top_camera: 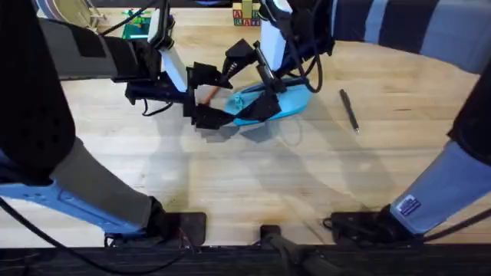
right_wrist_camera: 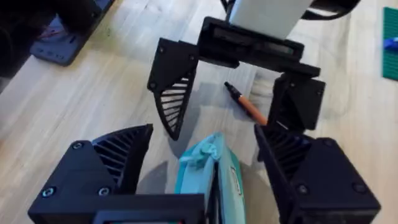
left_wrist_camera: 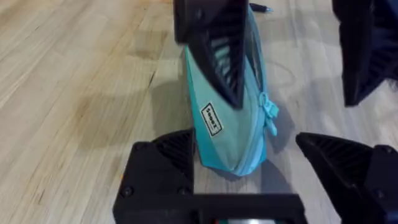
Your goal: Unzip the bag, pick up the pens from the table one at a time and place them inside, then zip the bag closed.
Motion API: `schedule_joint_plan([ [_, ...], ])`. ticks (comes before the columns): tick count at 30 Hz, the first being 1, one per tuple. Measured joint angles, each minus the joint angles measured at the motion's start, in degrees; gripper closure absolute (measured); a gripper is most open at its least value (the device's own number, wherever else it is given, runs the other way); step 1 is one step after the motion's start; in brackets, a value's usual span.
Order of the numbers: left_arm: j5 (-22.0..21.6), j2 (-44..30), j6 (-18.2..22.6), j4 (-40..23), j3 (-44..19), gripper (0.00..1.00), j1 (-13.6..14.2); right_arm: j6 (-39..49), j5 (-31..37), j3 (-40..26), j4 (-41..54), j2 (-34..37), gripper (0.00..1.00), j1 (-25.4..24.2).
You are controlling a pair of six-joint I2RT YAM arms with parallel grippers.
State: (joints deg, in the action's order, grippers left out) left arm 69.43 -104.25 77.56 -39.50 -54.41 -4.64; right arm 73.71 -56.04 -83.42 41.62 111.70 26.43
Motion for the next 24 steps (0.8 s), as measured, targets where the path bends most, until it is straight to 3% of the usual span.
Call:
schedule_joint_plan([
  [15,-0.5,0.0,0.0,0.3,0.0,0.006,0.0,0.0,-0.6,0.0,8.2,-12.3,0.005,-8.1],
  [24,-2.1,0.9,0.0,0.3,-0.6,0.002,-1.6,0.0,-0.6,0.0,13.9,-17.7,0.005,-13.4],
])
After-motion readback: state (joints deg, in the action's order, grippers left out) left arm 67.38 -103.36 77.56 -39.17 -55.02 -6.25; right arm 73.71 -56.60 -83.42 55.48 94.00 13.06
